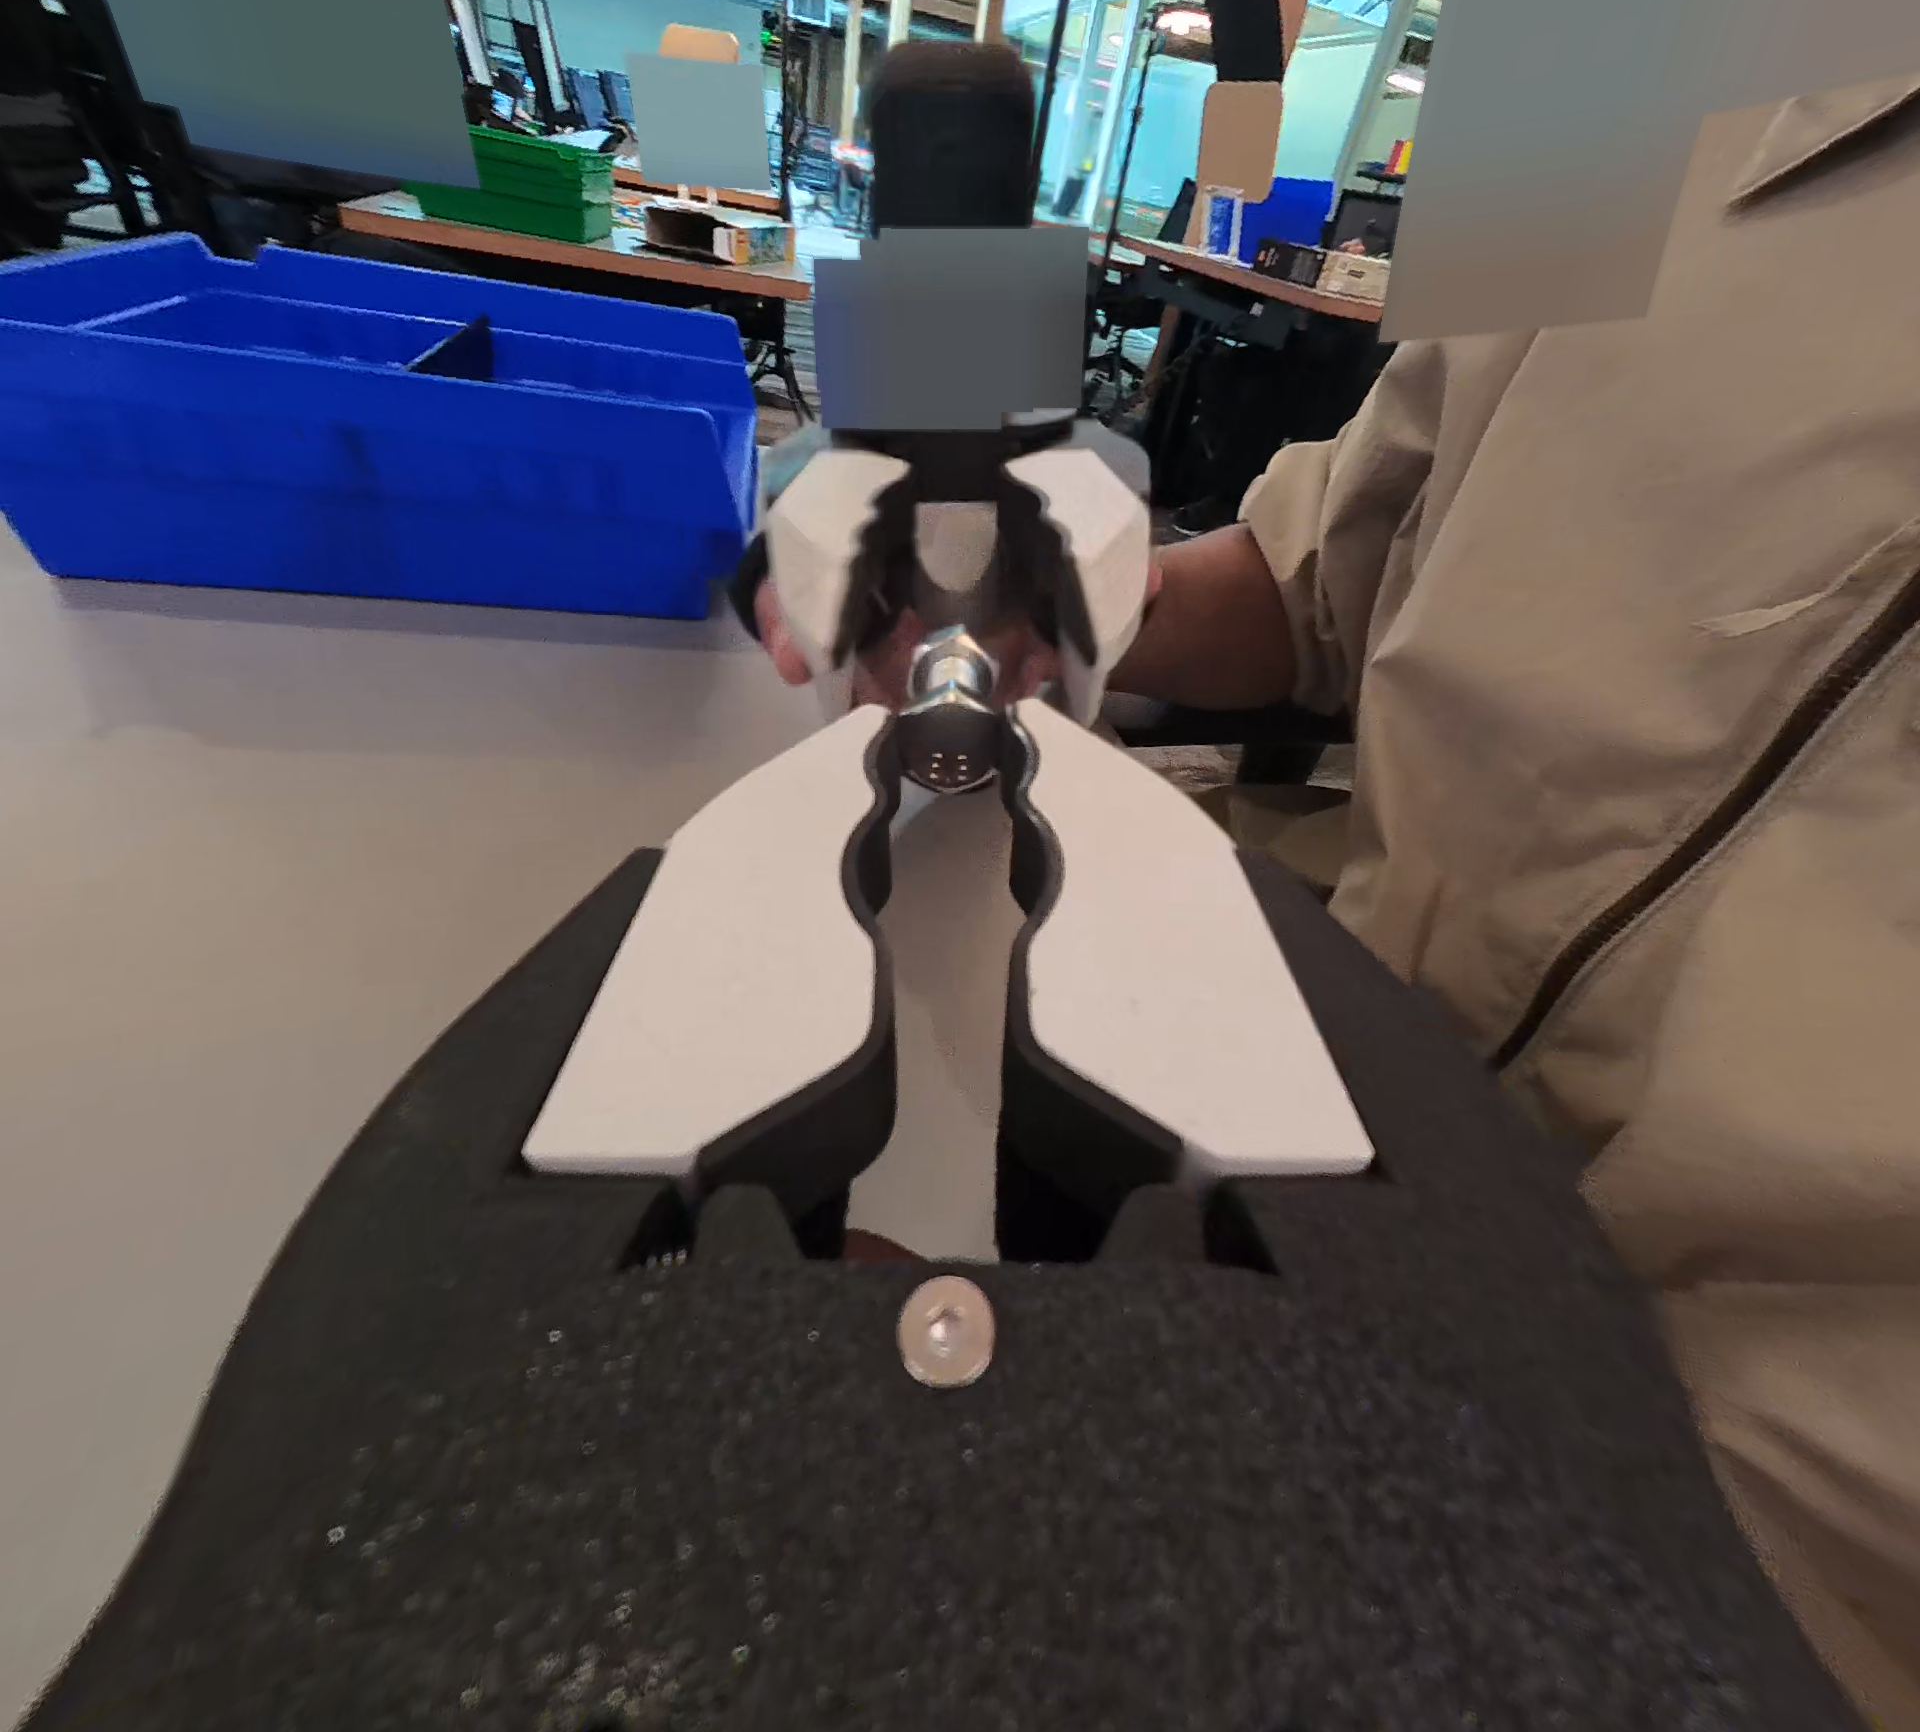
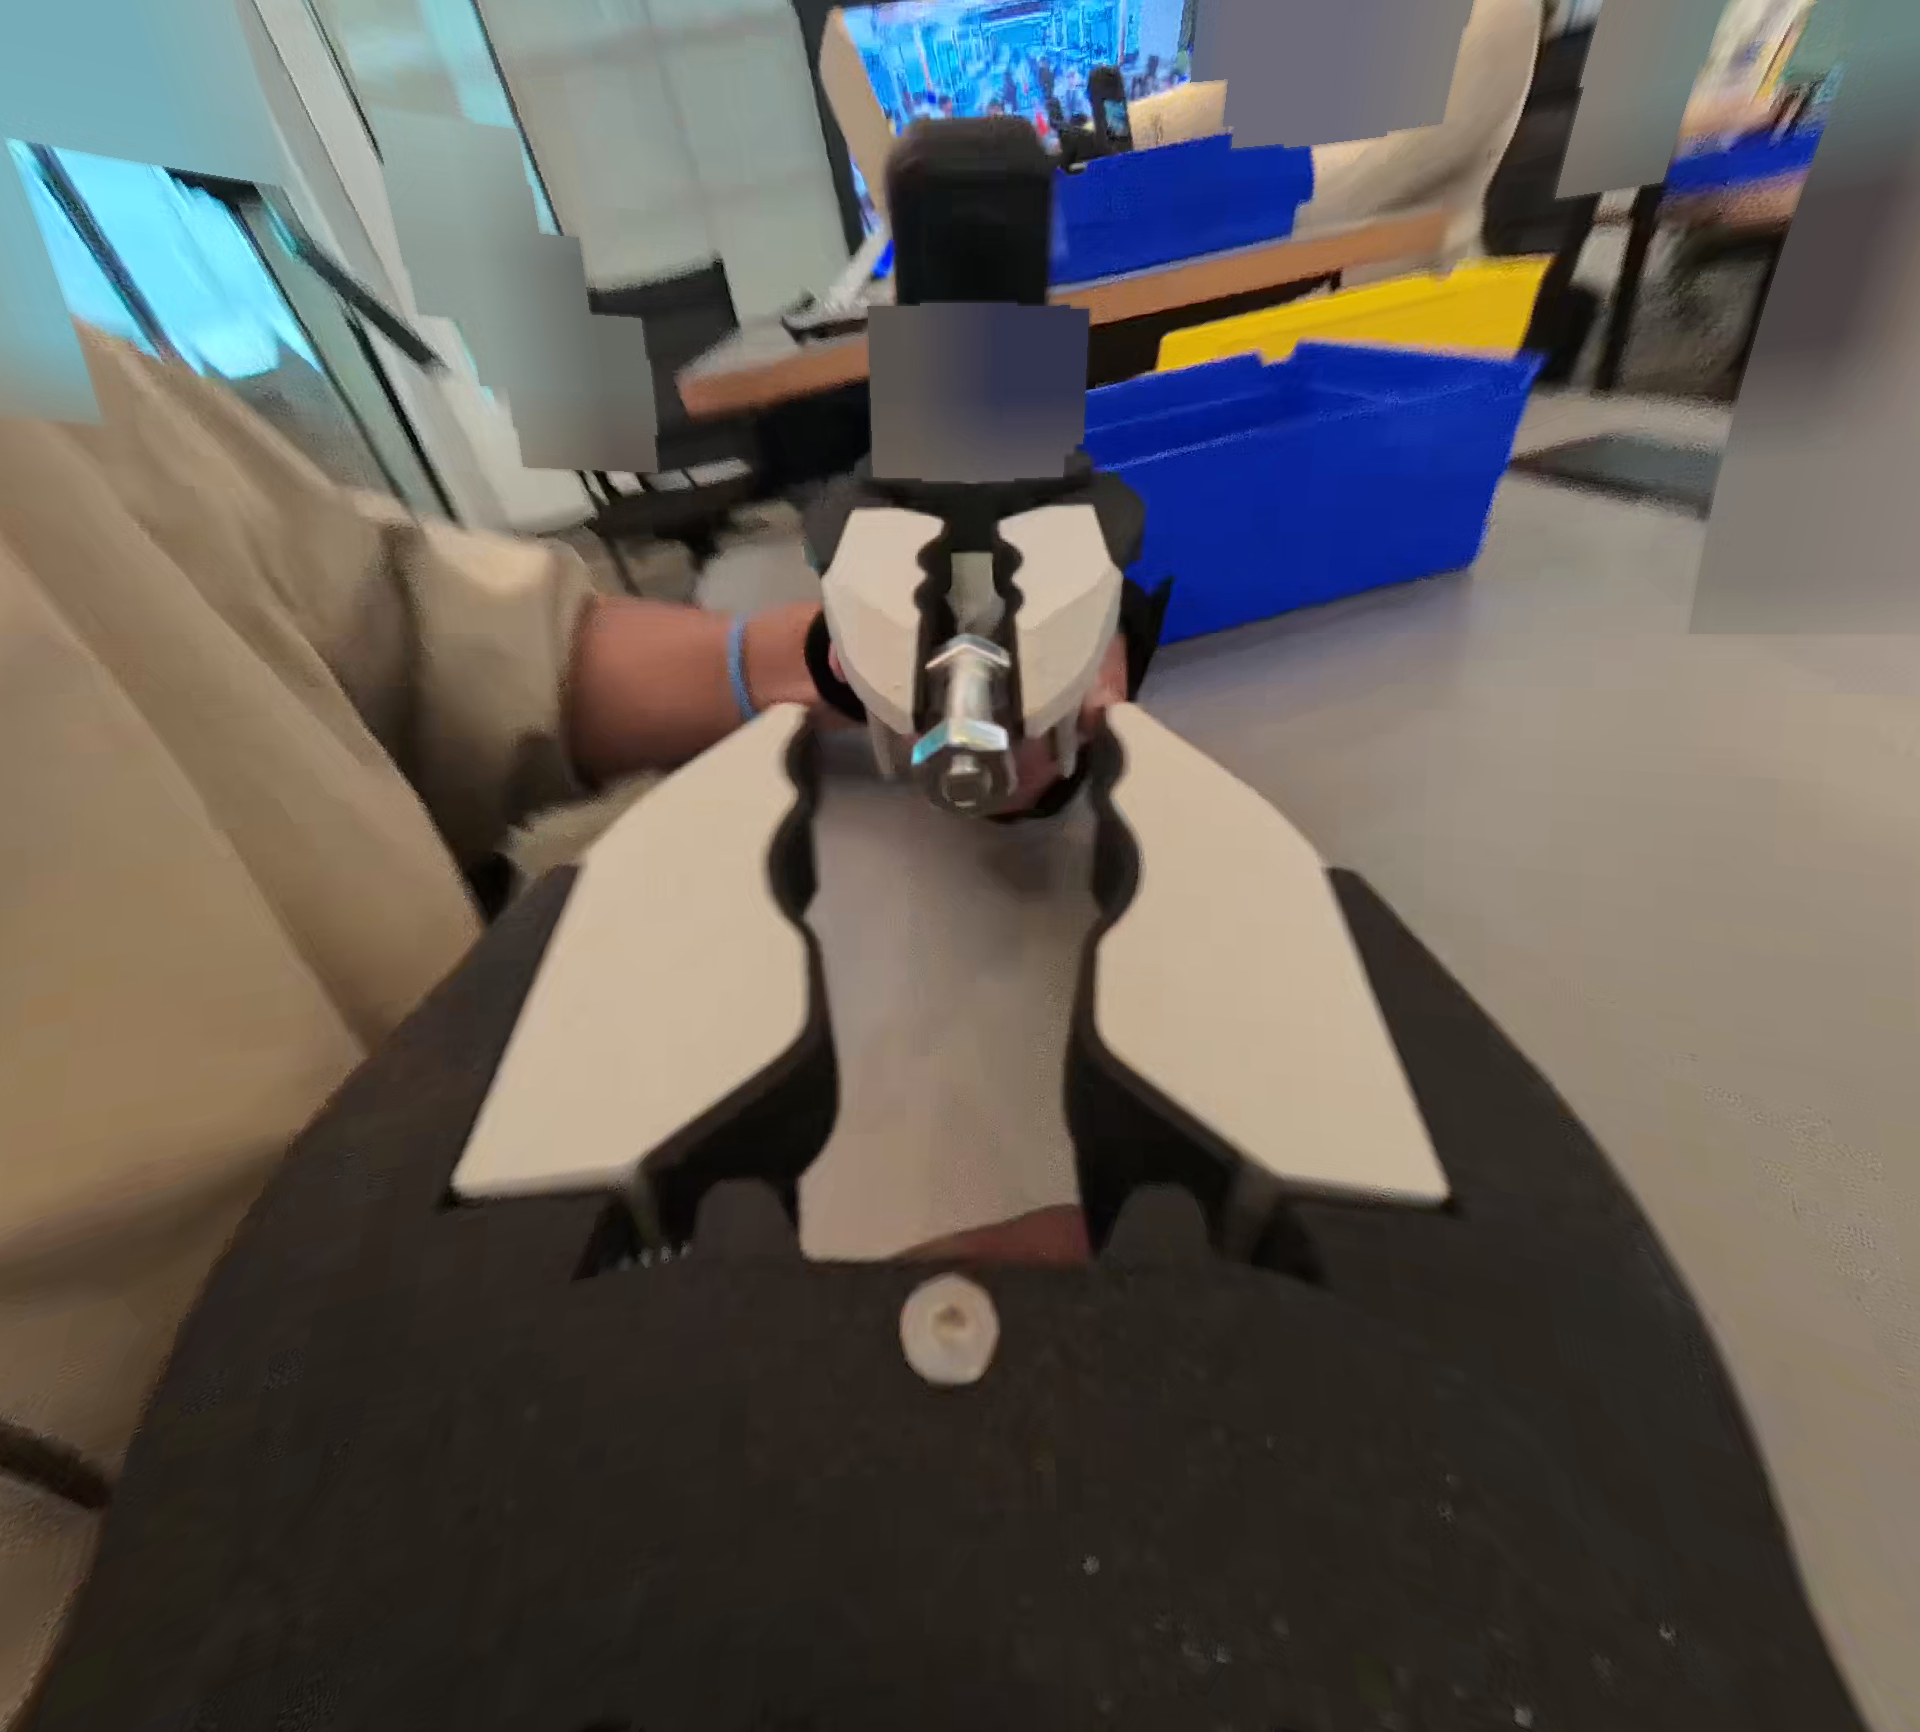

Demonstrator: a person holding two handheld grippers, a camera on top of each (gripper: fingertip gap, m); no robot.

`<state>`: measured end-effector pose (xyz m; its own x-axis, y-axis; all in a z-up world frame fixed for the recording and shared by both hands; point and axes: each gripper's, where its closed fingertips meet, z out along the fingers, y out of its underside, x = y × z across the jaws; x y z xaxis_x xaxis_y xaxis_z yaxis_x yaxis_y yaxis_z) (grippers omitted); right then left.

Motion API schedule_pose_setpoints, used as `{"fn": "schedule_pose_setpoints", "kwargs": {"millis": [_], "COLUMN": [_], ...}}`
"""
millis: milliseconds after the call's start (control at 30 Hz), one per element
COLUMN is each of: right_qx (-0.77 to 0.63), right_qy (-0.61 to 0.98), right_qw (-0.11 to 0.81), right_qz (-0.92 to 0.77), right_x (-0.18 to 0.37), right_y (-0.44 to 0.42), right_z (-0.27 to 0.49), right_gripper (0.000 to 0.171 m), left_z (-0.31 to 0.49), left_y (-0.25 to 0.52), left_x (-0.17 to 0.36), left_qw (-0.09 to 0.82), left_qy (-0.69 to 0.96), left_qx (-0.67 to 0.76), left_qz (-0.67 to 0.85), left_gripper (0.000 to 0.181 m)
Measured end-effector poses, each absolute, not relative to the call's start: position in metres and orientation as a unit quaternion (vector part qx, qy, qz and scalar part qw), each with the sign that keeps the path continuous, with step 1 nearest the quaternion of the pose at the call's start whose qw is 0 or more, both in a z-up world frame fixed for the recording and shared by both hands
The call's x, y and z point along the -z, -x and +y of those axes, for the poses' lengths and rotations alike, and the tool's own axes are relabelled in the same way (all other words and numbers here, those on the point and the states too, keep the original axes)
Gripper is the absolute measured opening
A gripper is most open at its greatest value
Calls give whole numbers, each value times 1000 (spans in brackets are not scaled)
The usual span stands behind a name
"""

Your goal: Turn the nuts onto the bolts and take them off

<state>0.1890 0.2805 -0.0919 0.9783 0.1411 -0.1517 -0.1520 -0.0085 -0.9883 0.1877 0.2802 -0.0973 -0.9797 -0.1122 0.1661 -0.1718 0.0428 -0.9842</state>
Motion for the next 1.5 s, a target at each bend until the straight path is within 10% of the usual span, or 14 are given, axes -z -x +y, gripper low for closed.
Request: {"fn": "schedule_pose_setpoints", "kwargs": {"millis": [300,800,1033,1233,1500], "right_qx": [-480,163,-201,-418,-153], "right_qy": [557,717,673,568,695], "right_qw": [633,656,709,678,702], "right_qz": [240,-169,64,208,45], "right_x": [96,104,86,84,85], "right_y": [-208,-185,-191,-204,-194], "right_z": [288,277,279,287,281], "right_gripper": [33,18,59,23,17], "left_z": [289,275,284,291,285], "left_y": [-203,-178,-189,-200,-191], "left_x": [93,101,85,84,93], "left_qw": [-67,65,11,-62,-3], "left_qy": [-102,-93,-94,-97,-96], "left_qx": [-679,-678,-706,-695,-682], "left_qz": [-724,-726,-702,-710,-725], "left_gripper": [17,18,18,18,18]}}
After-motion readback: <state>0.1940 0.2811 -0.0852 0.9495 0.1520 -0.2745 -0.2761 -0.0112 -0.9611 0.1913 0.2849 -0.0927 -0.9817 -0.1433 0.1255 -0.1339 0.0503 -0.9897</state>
